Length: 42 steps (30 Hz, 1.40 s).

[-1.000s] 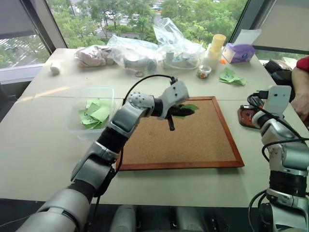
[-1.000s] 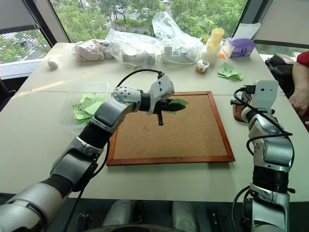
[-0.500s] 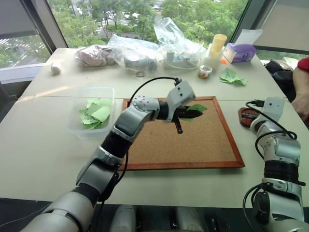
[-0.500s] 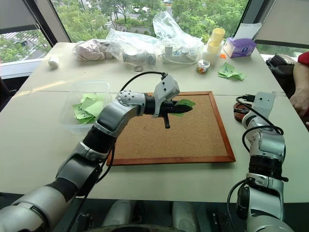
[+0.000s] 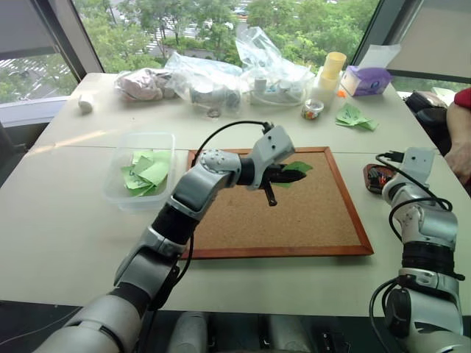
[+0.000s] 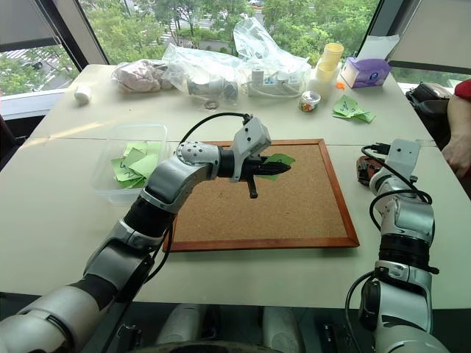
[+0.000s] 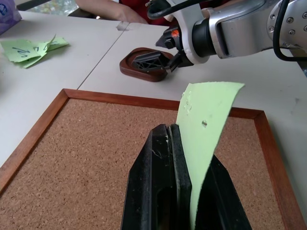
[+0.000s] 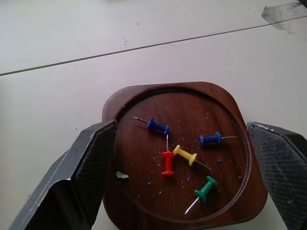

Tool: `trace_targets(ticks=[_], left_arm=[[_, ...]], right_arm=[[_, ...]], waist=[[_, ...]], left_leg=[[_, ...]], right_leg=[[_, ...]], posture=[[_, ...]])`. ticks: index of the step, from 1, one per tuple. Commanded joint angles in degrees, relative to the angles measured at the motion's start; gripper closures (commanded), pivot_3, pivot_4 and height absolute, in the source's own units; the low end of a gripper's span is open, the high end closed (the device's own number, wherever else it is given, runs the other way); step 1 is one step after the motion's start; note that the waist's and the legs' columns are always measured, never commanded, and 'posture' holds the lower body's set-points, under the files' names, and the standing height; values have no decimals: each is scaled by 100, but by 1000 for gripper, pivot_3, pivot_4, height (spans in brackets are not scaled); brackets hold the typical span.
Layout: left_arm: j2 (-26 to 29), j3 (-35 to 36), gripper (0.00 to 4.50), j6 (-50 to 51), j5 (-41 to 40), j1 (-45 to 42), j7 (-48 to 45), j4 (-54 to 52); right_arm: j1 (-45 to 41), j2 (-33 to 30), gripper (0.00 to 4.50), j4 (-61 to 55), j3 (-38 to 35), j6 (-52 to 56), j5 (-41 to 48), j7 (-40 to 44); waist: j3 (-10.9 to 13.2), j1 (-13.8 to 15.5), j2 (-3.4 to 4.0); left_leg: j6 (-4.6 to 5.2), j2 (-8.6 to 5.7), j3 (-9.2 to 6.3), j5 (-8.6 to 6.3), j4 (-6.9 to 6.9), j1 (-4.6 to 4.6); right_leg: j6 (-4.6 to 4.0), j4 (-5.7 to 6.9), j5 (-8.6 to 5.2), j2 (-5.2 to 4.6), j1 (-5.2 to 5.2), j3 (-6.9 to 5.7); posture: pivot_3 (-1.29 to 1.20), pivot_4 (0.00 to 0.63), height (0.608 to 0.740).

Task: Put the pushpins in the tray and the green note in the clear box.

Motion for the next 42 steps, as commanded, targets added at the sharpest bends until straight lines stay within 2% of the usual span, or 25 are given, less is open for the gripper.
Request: trace_targets(ticks=[1,4,11,15,18,20,23,26,29,32,35,36,39,42], left_arm=[[-26,46,4500,-76,-50,-25,28,-173],[86,112,4500,-77,0,17,103,-186],[504,515,4500,353,-234,266,330,-692],[598,1508,4500,1231,-672,265,1039,-1188],[985,2482,4500,2447,-788,141,1825,-1633],[1420,2707,4500,3131,-623,110,2186,-1802],[2024,2651,4500,3552,-235,150,2685,-1798],[2209,2958,4500,3903,37,390,3277,-1786],[2160,3203,4500,4034,216,676,3723,-1720],[2022,3250,3558,3935,143,800,3807,-1704],[2106,3078,2104,3801,219,938,3842,-1715],[2073,3135,1440,3831,218,949,3897,-1757],[2037,3255,34,3883,145,968,3943,-1897],[2103,3288,10,3735,172,989,3992,-2018]], right_arm=[[-134,-106,32,-66,-191,-182,8,-50],[-104,-133,32,-353,-181,-539,47,127],[214,-330,32,-1273,133,-792,351,1292],[556,-509,32,-2511,565,-576,1065,2624],[908,-744,32,-3813,979,-162,1990,3689],[912,-783,32,-4289,1104,203,2540,3969],[750,-819,32,-4499,1343,482,2867,4163],[661,-971,32,-4605,1794,696,3108,4663],[568,-1034,32,-4474,2177,652,2986,4911],[513,-1050,0,-4319,2353,513,2779,4968],[468,-1050,0,-4219,2415,462,2692,5002],[488,-1081,0,-4204,2408,463,2680,5025],[540,-1138,0,-4187,2369,479,2682,5053],[538,-1154,0,-4180,2325,486,2689,5024]], waist=[[0,0,0],[0,-1,1],[1,-10,13],[3,-25,16],[4,-17,16],[7,-54,11],[10,-16,5],[16,64,-7],[19,46,-17],[32,61,-39],[32,49,-40],[32,39,-40],[33,28,-40],[33,21,-40]], left_leg=[[0,0,0,0,0,0],[0,0,0,0,0,0],[-3,4,-1,2,0,2],[-3,6,-3,1,0,1],[-3,7,-10,1,0,2],[-2,11,-13,1,-1,3],[-2,13,-18,1,-1,11],[2,-4,-24,-1,1,10],[11,-8,-24,-6,3,9],[9,-6,-26,-6,4,-7],[9,-8,-27,-5,9,-12],[9,-7,-27,-5,9,-11],[6,-5,-27,-4,8,-11],[4,-4,-27,-3,8,-10]], right_leg=[[0,0,0,0,0,0],[0,0,0,0,0,0],[1,2,0,5,0,1],[1,3,0,4,-1,1],[1,5,0,7,1,-1],[1,7,0,10,0,-1],[1,8,0,11,9,-7],[0,8,0,-12,17,-20],[0,2,0,-18,20,-19],[0,-1,0,-18,8,-24],[-1,0,1,-22,7,-26],[-1,0,1,-22,7,-26],[-1,2,1,-21,4,-26],[-1,3,1,-21,4,-26]], posture=[[0,150,738],[0,150,738],[0,150,738],[0,150,738],[0,150,738],[0,150,738],[0,150,738],[0,150,738],[0,150,738],[0,150,738],[0,150,738],[0,150,738],[0,150,738],[0,150,738]])
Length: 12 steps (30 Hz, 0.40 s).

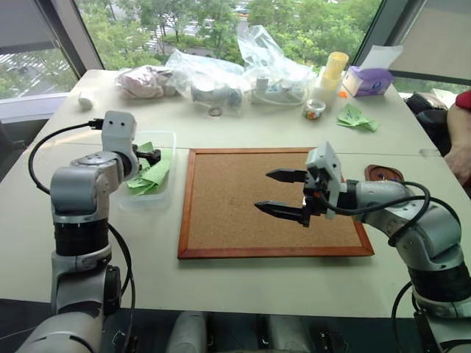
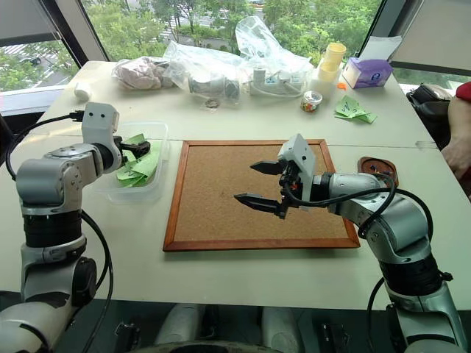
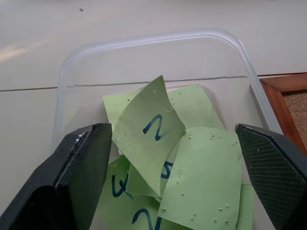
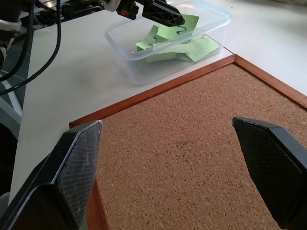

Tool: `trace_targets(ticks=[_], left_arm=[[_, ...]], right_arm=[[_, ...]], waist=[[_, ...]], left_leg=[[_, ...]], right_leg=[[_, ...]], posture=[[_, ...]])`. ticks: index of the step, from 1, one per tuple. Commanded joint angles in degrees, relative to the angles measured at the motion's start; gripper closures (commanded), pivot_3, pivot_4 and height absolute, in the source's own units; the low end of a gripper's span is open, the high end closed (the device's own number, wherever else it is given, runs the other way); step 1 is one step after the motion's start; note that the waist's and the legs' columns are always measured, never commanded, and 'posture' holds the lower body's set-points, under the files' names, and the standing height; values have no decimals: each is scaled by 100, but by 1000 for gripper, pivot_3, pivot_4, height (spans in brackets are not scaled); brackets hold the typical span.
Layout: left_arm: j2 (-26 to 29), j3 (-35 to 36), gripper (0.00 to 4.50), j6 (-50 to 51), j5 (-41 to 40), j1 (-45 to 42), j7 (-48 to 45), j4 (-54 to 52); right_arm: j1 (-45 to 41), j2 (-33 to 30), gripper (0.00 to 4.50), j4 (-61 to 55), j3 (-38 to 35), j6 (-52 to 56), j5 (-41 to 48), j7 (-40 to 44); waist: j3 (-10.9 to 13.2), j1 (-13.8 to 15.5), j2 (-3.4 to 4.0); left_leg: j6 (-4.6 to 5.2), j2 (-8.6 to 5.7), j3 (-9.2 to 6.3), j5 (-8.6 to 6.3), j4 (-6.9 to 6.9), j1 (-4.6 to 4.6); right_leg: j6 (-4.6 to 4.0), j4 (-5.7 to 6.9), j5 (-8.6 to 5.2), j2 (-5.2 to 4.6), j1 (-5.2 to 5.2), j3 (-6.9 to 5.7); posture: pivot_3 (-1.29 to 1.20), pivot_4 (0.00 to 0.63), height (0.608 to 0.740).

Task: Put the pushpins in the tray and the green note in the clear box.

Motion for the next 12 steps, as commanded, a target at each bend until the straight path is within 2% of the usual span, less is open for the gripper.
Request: trace_targets(ticks=[1,4,5,7,8,9,12], left_arm=[[139,111,10,-235,53,3,81,-403],[184,283,10,-333,-43,-29,40,-580],[705,274,10,45,-927,170,-1064,-1085],[1395,224,10,522,-2057,445,-2449,-1689],[1910,432,10,148,-2451,871,-3333,-1983],[2156,662,10,-284,-2565,1182,-3764,-2049],[2231,779,10,-745,-2655,1502,-3783,-1938]], right_arm=[[-44,-62,0,-68,-200,-65,35,2],[-77,-44,0,-32,-402,22,163,-90],[37,-198,0,-67,-811,216,374,-151],[187,-396,0,-129,-1298,466,635,-225],[329,-525,0,-160,-1522,610,791,-209],[520,-662,0,-191,-1657,721,872,-140],[915,-917,0,-219,-1760,740,806,-60]], waist=[[0,0,0],[0,4,0],[1,3,-1],[4,-18,-4],[4,-18,-4],[3,-26,-2],[1,-3,1]], left_leg=[[0,0,0,0,0,0],[-1,0,0,0,0,1],[-1,0,0,0,0,0],[-2,5,1,0,-3,-11],[-4,5,1,1,-7,-18],[-4,4,1,0,-8,-21],[-10,3,-4,1,-15,-10]], right_leg=[[0,1,0,0,0,0],[0,2,0,-1,0,0],[0,2,0,-1,-1,0],[-1,4,0,-4,-12,2],[-2,10,1,-7,-19,-1],[-3,4,0,-13,-23,-4],[-20,-7,-10,-26,-12,-14]], posture=[[0,150,738],[0,150,738],[0,150,738],[0,150,738],[0,150,738],[0,150,738],[0,150,738]])
